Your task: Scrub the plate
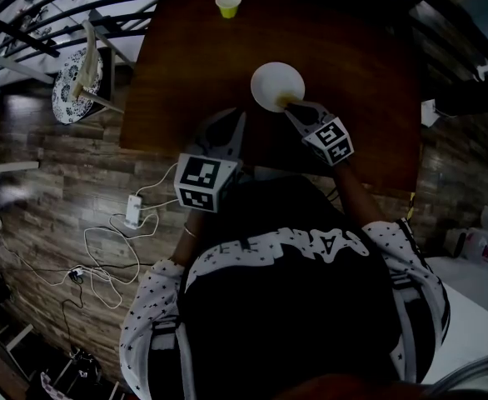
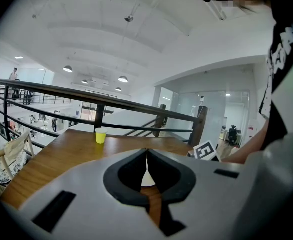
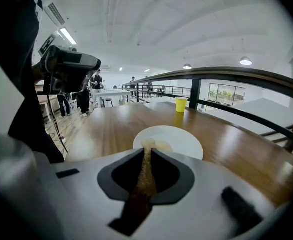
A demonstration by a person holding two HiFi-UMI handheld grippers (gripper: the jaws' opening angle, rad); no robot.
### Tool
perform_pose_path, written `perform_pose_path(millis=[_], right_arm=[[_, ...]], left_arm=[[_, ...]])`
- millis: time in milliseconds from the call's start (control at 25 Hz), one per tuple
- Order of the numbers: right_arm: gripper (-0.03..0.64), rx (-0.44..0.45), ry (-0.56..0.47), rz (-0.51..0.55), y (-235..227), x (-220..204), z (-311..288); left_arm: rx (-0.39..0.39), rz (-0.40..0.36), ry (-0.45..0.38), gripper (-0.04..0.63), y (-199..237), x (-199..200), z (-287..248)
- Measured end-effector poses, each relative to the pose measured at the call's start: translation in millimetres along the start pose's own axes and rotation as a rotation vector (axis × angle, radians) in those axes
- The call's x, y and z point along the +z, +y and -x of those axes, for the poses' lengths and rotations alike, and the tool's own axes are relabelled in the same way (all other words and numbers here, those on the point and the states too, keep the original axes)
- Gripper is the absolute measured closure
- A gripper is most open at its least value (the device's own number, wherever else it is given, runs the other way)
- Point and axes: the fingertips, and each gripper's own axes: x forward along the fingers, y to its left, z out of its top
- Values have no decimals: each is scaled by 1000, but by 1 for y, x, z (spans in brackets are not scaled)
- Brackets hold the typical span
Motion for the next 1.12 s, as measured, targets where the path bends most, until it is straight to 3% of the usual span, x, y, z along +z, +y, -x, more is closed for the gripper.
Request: perform_pose_path(millis=[160,360,720,1120], right_arm=[[568,11,24,35,4,-2,0],[568,-25,-72,-136,-7,7,4],[568,-41,-159,-248,-20,18,21],[568,-30,-209,-252,-24,35,48]], left_arm=[[2,2,2,580,-2,-2,2],[22,5,8,580,2,-6,7],[39,-5,-5,580,-4,3,-2],[18,0,15,581,-33,5,-23]])
